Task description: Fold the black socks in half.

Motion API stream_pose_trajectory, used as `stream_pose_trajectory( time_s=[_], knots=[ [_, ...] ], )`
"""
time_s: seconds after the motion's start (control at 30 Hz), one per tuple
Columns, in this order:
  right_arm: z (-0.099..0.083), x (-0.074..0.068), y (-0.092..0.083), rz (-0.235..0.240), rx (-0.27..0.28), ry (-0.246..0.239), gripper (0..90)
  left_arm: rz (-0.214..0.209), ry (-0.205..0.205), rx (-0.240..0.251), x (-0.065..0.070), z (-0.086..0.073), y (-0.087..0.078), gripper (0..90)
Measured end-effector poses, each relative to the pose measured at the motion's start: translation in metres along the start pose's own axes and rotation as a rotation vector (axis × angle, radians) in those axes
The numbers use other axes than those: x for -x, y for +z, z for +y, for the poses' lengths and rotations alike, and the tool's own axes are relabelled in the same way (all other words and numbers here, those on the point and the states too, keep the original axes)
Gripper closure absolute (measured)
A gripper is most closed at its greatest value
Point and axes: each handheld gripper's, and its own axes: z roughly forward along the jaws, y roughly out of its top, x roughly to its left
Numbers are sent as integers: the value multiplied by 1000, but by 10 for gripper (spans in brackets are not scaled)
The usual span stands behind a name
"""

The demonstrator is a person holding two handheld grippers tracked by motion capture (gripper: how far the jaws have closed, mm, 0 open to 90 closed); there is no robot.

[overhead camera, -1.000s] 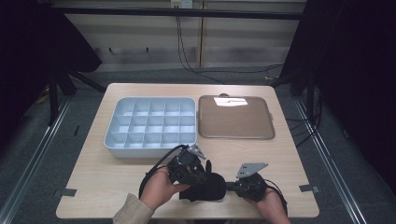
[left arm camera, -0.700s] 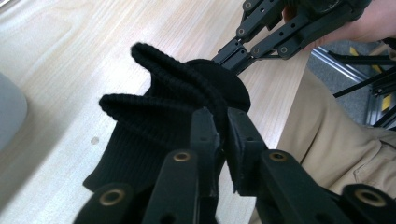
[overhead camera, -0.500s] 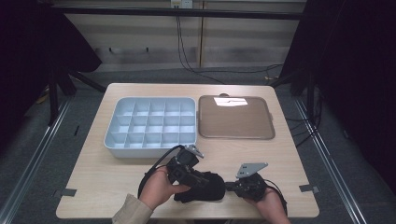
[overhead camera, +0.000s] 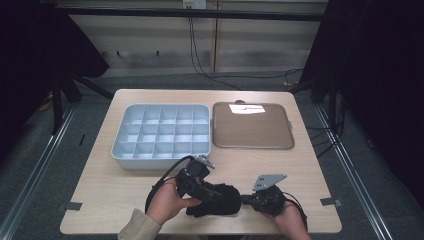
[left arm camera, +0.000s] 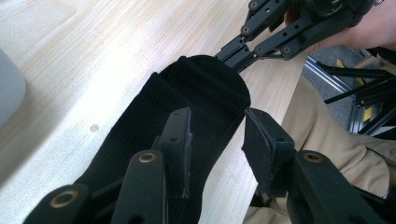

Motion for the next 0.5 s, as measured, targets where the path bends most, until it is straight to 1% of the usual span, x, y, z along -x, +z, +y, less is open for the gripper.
stream_pose_trajectory(
  time_s=[0.1,0.13,0.17,0.2,0.23,0.27,0.3,0.37,0.4,0.43,0.47,0.5],
  knots=[
    [0,0,0,0,0,0,873,2,8,-5,-1,0,0,606],
    [0,0,0,-1,0,-1,871,16,13,-12,0,-1,2,603],
    [0,0,0,-1,0,-1,871,16,13,-12,0,-1,2,605],
    [0,0,0,-2,0,1,869,18,16,-20,1,-3,7,608],
    [0,0,0,-2,-1,-1,869,18,16,-20,1,-3,7,611],
    [0,0,0,-2,-1,1,870,15,22,-36,2,-5,16,612],
    [0,0,0,-2,-1,1,870,15,22,-36,2,-5,16,611],
    [0,0,0,-4,-2,-1,870,25,24,-40,3,-7,24,611],
    [0,-1,0,-4,-3,-1,871,40,44,-62,3,-8,32,619],
    [0,-1,0,-4,-3,-1,871,40,44,-62,3,-8,32,627],
    [0,-1,0,-4,-4,0,871,43,62,-87,2,-8,35,627],
    [0,-1,0,-4,-3,-1,871,44,61,-90,2,-9,39,637]
  ],
)
